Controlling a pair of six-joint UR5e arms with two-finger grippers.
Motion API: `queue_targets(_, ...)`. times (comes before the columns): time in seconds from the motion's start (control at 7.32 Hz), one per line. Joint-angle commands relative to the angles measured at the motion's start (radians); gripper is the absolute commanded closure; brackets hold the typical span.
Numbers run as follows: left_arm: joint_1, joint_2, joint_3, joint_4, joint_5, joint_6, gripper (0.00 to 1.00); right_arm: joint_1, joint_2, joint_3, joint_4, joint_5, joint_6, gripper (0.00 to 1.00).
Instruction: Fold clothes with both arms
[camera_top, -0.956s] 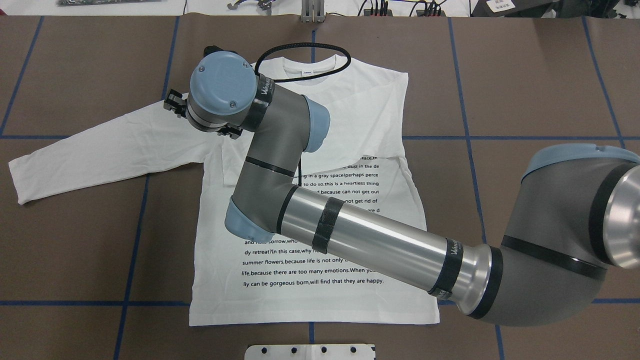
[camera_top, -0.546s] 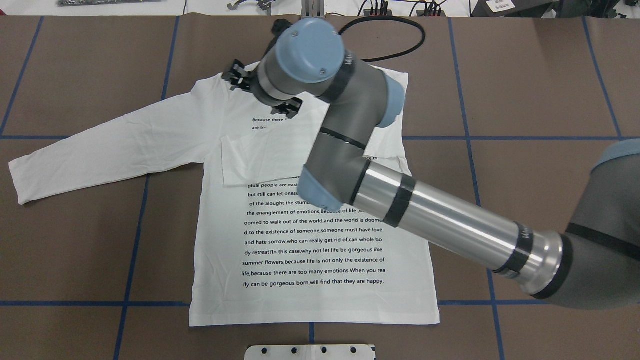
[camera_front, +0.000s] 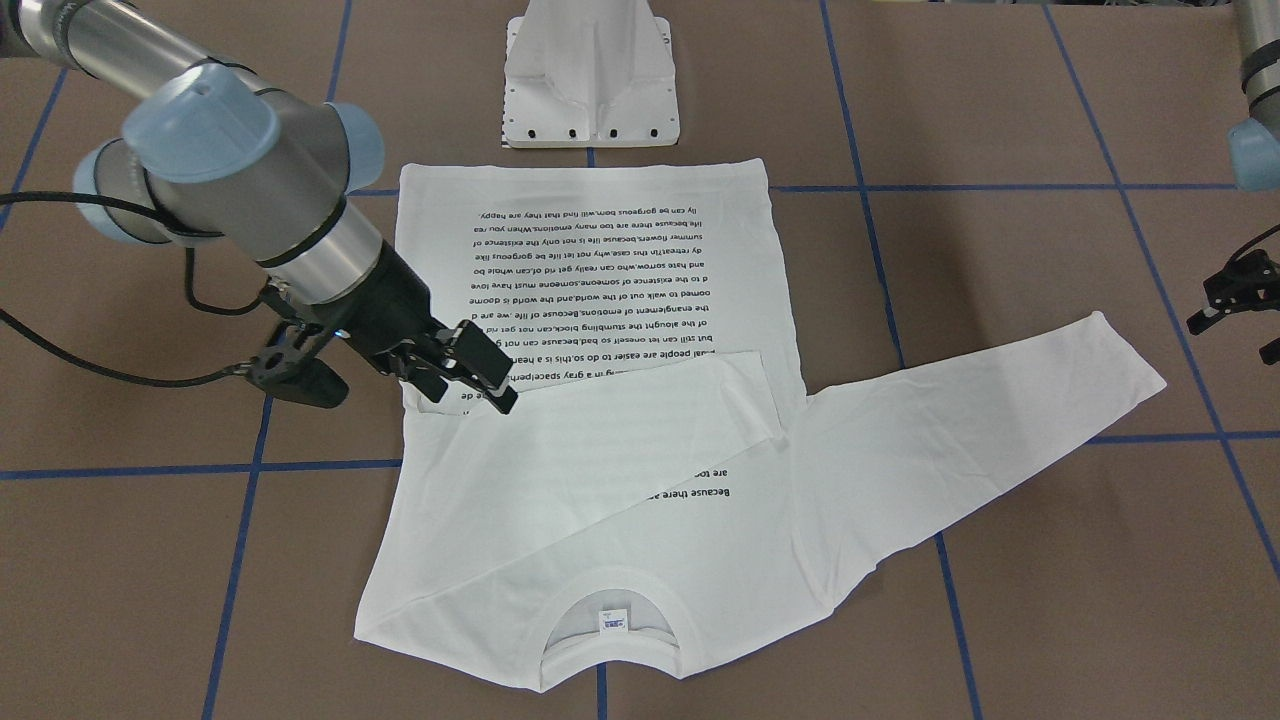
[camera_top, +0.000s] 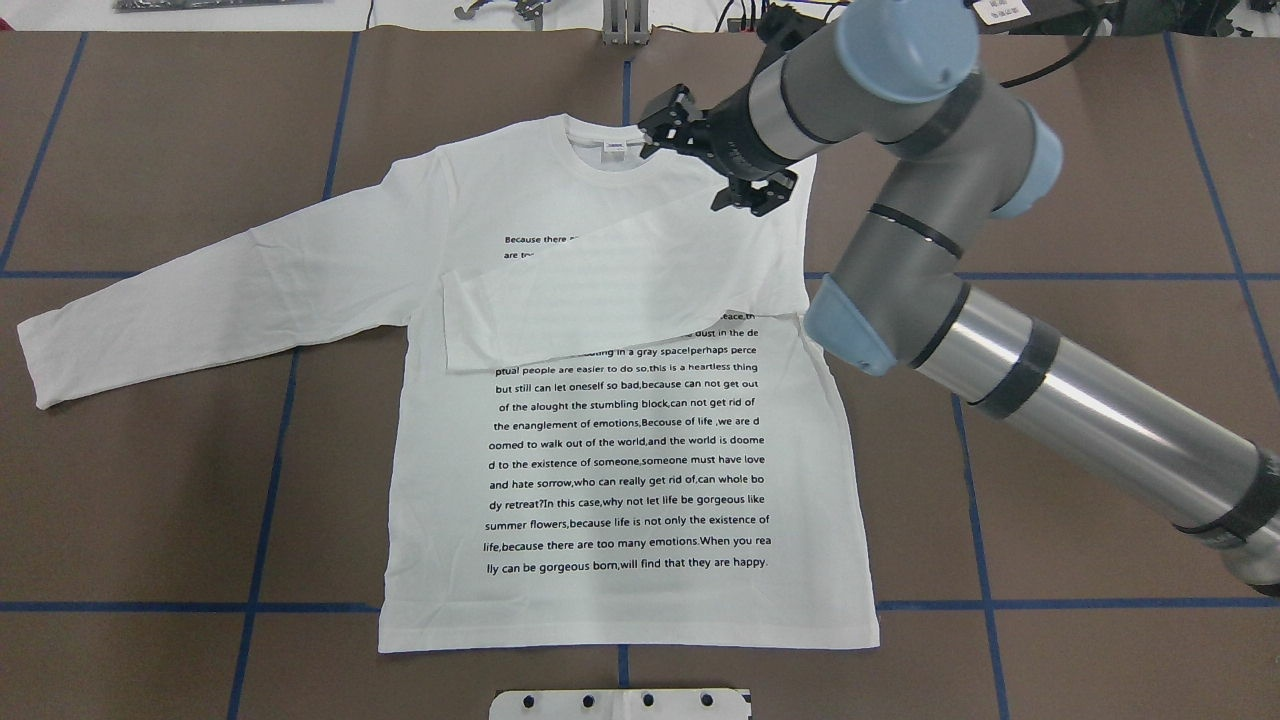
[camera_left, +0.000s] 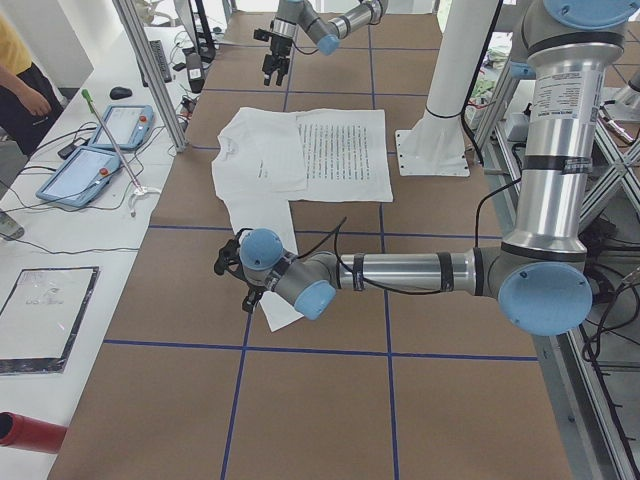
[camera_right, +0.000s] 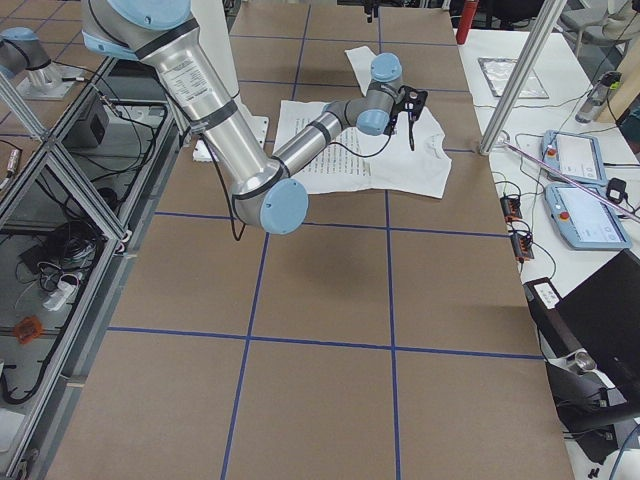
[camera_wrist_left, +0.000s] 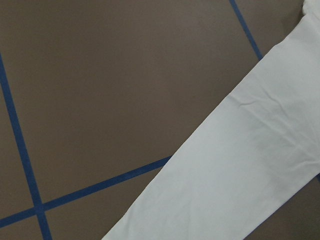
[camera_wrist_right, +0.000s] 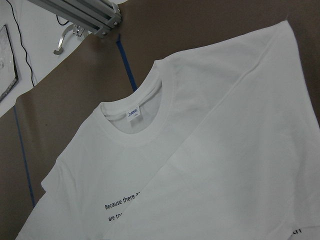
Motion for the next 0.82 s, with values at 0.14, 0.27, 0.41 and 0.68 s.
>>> queue_targets(0.14, 0.015, -0.057, 0.039, -0.121, 0.012, -0.1, 0.1, 0.07, -0.067, 0.072, 0.001, 0.077, -0.015, 0.03)
queue_targets(0.27, 0.018, -0.021, 0.064, -0.194, 0.042, -0.1, 0.0, 0.075, -0.068, 0.074, 0.001, 0.079, -0.015, 0.03)
queue_targets(0.41, 0.018, 0.027, 0.131, -0.321, 0.124, -0.108, 0.0, 0.081, -0.069, 0.074, 0.001, 0.079, -0.017, 0.03)
queue_targets(0.68, 0.036, 0.013, 0.206, -0.351, 0.134, -0.115, 0.0, 0.098, -0.089, 0.083, 0.001, 0.079, -0.018, 0.04)
